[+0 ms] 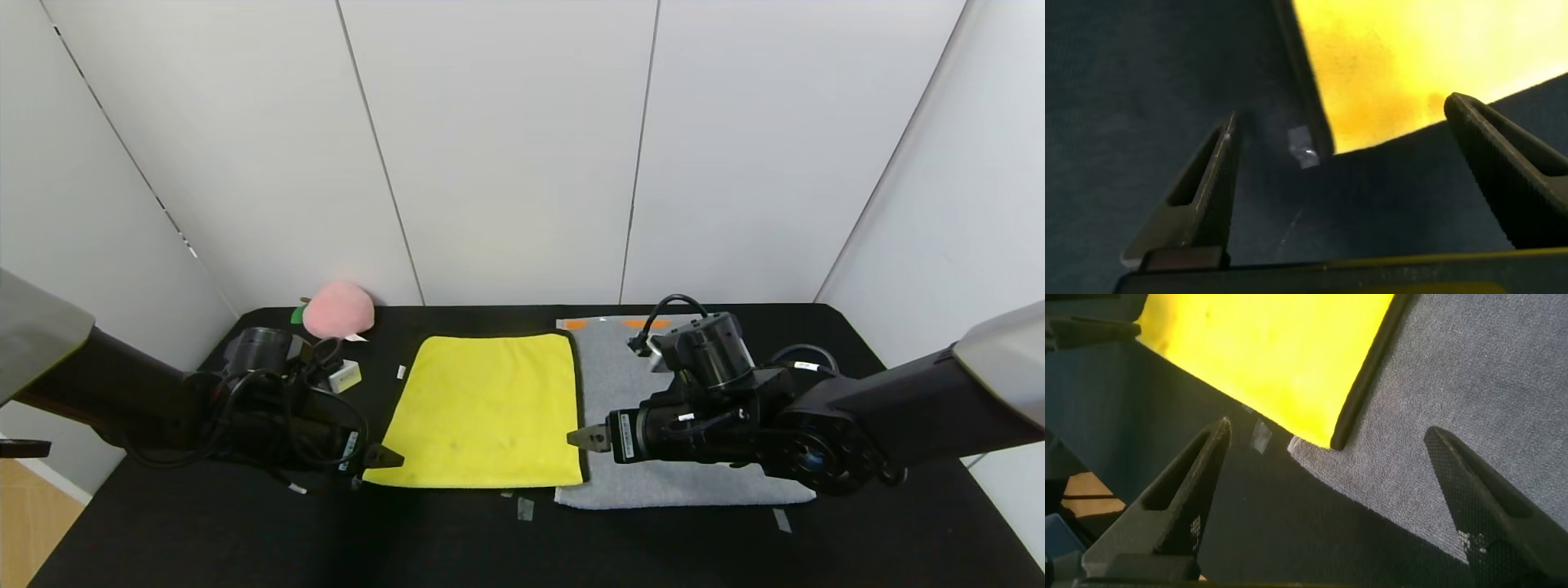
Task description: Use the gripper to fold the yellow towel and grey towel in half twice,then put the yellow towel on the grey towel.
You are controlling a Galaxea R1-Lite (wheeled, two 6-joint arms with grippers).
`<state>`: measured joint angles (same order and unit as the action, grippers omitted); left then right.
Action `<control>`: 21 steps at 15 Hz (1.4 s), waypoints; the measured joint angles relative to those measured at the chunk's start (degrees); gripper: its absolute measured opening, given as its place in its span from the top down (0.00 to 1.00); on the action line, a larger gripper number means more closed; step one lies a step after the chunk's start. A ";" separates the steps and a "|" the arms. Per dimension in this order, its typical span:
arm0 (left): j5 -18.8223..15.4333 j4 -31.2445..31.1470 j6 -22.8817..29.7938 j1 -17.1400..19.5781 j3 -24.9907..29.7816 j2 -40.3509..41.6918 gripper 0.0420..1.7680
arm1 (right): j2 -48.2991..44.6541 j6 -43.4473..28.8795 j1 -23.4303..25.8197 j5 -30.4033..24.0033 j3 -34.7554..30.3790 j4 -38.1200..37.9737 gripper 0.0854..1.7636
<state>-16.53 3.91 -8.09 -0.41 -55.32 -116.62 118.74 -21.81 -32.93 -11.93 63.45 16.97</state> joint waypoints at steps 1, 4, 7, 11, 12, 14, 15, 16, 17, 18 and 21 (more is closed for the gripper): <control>-0.51 -0.11 0.00 -0.07 0.12 -0.37 0.03 | 0.04 0.00 0.00 0.01 0.00 0.02 0.03; -1.48 -0.39 0.00 -0.11 0.23 -0.83 0.03 | 0.12 0.00 0.00 0.00 0.00 0.00 0.03; -2.57 -0.28 0.00 -0.13 0.48 -1.02 0.03 | 0.17 0.00 0.07 0.01 0.00 -0.02 0.03; -2.71 -0.09 0.09 -0.60 0.52 -1.83 0.03 | 0.17 -0.20 0.11 0.06 0.05 -0.04 0.03; -2.79 0.05 0.11 -0.74 0.50 -2.12 0.03 | 0.17 -0.63 0.11 0.01 0.13 0.02 0.03; -3.91 0.22 0.00 -1.07 0.44 -2.57 0.03 | 0.17 -0.77 0.18 0.01 0.24 0.05 0.03; -4.40 0.29 0.00 -1.18 0.44 -2.76 0.03 | 0.15 -0.74 0.18 -0.02 0.29 0.05 0.03; -4.90 0.33 -0.02 -1.29 0.44 -2.90 0.03 | 0.15 -0.77 0.27 0.01 0.30 0.05 0.03; -5.23 0.33 0.00 -1.48 0.45 -2.97 0.03 | 0.17 -0.79 0.27 0.01 0.35 0.05 0.03; -5.69 0.32 0.05 -1.60 0.52 -3.04 0.03 | 0.17 -0.79 0.24 0.01 0.35 0.07 0.03; -7.00 0.35 0.07 -1.78 0.85 -2.99 0.03 | 0.17 -0.79 0.33 0.01 0.38 0.05 0.03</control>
<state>-23.53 4.27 -8.02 -2.19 -54.47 -119.60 118.91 -22.60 -32.60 -11.92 63.83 17.02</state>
